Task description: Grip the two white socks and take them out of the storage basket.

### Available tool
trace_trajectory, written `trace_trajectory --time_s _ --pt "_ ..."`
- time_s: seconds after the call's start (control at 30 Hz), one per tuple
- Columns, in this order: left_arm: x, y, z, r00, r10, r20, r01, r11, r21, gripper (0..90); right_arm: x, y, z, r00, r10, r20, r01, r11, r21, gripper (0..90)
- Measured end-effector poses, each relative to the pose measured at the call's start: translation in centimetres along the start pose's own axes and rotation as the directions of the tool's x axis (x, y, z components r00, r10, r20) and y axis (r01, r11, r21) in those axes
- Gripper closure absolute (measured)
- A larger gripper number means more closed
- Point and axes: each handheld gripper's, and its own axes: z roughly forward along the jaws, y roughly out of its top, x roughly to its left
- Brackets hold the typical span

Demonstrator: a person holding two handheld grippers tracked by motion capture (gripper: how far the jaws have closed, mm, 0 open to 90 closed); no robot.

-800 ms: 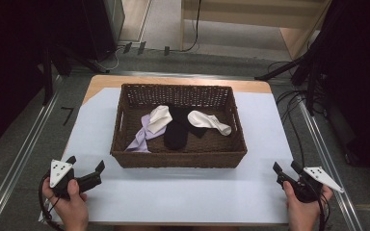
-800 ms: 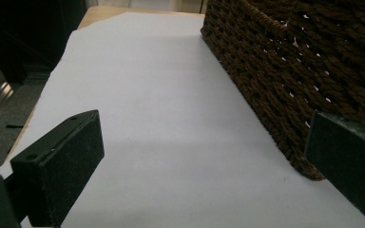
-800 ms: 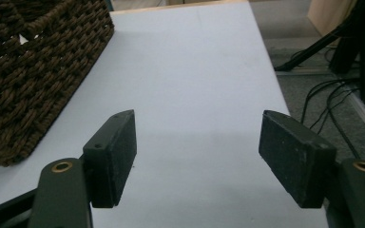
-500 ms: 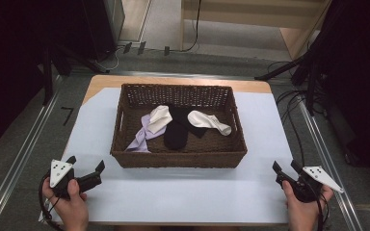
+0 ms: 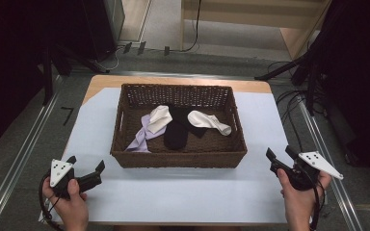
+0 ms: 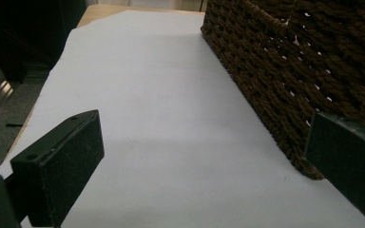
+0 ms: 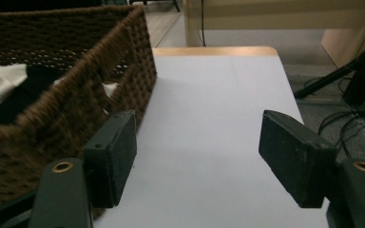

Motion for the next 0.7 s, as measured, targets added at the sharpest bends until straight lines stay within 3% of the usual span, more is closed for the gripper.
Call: trace_trajectory --time_s 0.17,0.7 --pt "0.0 0.0 0.0 1.0 0.001 -0.002 -0.001 1.0 0.005 0.3 1.5 2.0 0.8 0.9994 -0.009 -0.032 0.009 1.0 -0.007 29.0" --pt "0.0 0.0 0.0 1.0 0.0 0.0 0.0 1.0 0.004 0.3 4.9 5.1 3.4 0.9971 -0.027 -0.072 0.027 1.0 0.008 29.1"
